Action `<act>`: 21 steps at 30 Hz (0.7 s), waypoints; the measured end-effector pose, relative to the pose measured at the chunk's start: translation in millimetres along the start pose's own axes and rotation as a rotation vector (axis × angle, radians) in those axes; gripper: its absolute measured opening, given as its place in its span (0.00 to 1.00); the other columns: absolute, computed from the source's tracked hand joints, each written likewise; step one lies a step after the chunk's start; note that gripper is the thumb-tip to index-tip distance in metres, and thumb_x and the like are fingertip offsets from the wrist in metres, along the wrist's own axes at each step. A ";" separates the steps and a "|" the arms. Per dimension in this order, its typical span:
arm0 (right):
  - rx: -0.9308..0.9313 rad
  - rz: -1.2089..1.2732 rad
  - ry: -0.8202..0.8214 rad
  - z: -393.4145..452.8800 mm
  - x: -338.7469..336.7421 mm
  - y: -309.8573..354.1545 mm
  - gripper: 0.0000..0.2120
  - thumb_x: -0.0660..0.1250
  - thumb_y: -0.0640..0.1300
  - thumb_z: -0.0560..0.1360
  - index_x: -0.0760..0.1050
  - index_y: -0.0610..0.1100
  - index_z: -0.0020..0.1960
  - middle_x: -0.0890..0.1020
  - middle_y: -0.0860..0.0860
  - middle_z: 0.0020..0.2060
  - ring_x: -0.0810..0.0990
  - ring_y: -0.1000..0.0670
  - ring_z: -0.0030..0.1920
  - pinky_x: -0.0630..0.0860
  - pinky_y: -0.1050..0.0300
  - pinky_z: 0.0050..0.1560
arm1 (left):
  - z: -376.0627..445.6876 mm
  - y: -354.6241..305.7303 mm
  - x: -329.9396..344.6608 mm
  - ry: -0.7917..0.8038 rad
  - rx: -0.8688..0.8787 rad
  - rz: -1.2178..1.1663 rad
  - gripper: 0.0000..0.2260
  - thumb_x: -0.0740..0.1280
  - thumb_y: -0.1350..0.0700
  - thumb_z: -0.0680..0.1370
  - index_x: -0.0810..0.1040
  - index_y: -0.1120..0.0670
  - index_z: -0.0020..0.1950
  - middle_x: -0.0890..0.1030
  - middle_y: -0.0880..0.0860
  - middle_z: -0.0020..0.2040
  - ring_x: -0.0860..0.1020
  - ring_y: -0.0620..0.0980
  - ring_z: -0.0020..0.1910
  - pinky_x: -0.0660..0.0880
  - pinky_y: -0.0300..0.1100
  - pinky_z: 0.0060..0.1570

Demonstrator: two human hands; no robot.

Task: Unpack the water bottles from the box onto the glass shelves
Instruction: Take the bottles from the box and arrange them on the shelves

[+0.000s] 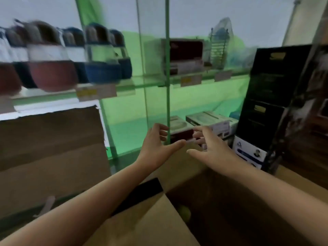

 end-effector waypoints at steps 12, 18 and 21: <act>0.231 0.069 0.167 -67.8 48.0 -142.4 0.34 0.71 0.51 0.71 0.58 0.54 0.71 0.67 0.54 0.67 0.69 0.58 0.62 0.73 0.58 0.60 | -47.4 67.2 129.2 0.331 -0.122 0.088 0.12 0.68 0.50 0.75 0.70 0.48 0.56 0.76 0.50 0.56 0.75 0.45 0.56 0.71 0.36 0.51; 0.260 0.083 0.292 -66.7 93.8 -173.4 0.36 0.72 0.51 0.70 0.57 0.53 0.72 0.64 0.54 0.67 0.66 0.54 0.68 0.71 0.55 0.65 | -46.3 82.3 127.1 0.304 -0.167 0.003 0.08 0.66 0.53 0.77 0.73 0.49 0.56 0.78 0.46 0.52 0.76 0.42 0.54 0.70 0.31 0.47; 0.256 0.081 0.361 -64.2 122.8 -180.8 0.39 0.73 0.51 0.70 0.55 0.52 0.74 0.62 0.54 0.68 0.64 0.53 0.70 0.67 0.57 0.67 | -44.3 87.1 124.1 0.305 -0.161 -0.017 0.07 0.65 0.55 0.78 0.72 0.47 0.54 0.77 0.44 0.51 0.76 0.42 0.55 0.72 0.34 0.51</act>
Point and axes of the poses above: each hand's wrist, its own z-axis towards the middle knuckle, its own x-axis out of the palm, y = z × x, the point moved 5 cm from there along z, towards the middle knuckle
